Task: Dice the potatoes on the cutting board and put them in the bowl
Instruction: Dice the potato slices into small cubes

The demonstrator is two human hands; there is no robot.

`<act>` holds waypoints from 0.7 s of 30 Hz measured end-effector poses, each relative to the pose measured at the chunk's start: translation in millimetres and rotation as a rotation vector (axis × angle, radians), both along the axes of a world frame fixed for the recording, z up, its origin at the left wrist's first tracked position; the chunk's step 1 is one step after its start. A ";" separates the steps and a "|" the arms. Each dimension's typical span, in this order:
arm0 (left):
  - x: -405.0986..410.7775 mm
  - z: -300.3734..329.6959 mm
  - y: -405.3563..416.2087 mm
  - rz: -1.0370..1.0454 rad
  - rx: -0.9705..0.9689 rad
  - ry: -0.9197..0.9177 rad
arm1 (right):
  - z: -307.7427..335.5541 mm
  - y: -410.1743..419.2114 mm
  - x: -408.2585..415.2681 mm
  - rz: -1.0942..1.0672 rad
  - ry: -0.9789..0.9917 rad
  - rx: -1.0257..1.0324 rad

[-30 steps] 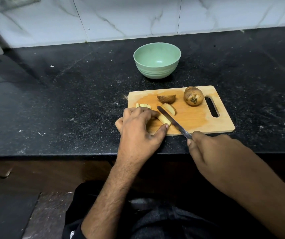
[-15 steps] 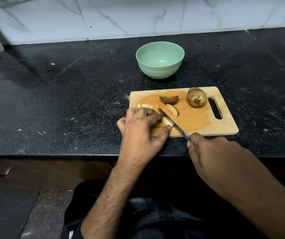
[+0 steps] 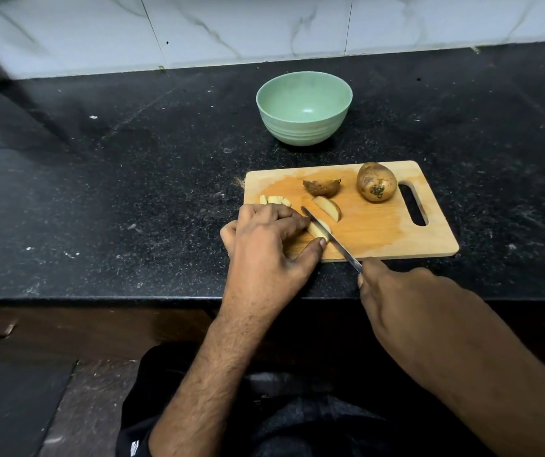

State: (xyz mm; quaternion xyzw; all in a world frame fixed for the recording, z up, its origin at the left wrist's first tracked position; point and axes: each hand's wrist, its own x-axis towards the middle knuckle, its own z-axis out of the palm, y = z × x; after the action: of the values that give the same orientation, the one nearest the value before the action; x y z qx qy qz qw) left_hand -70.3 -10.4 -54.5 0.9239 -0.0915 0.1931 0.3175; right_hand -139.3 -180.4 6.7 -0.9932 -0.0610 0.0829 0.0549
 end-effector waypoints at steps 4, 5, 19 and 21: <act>1.6 0.7 1.1 -0.007 0.006 0.005 | 1.0 -3.1 7.9 0.016 -0.002 0.026; 2.1 0.9 1.5 -0.005 0.004 0.005 | 0.9 -2.9 10.7 0.026 -0.002 0.036; -1.2 0.4 0.1 0.019 -0.023 0.015 | 7.7 -30.3 -28.4 -0.008 0.216 -0.035; -1.2 0.2 0.2 0.023 -0.038 0.017 | 9.8 -30.8 -31.8 -0.021 0.225 -0.033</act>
State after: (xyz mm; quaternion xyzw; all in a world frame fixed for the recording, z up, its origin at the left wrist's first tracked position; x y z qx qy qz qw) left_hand -71.5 -10.2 -54.3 0.9203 -0.0745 0.1905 0.3335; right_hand -171.0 -211.2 16.6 -0.9789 -0.0427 0.1944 0.0462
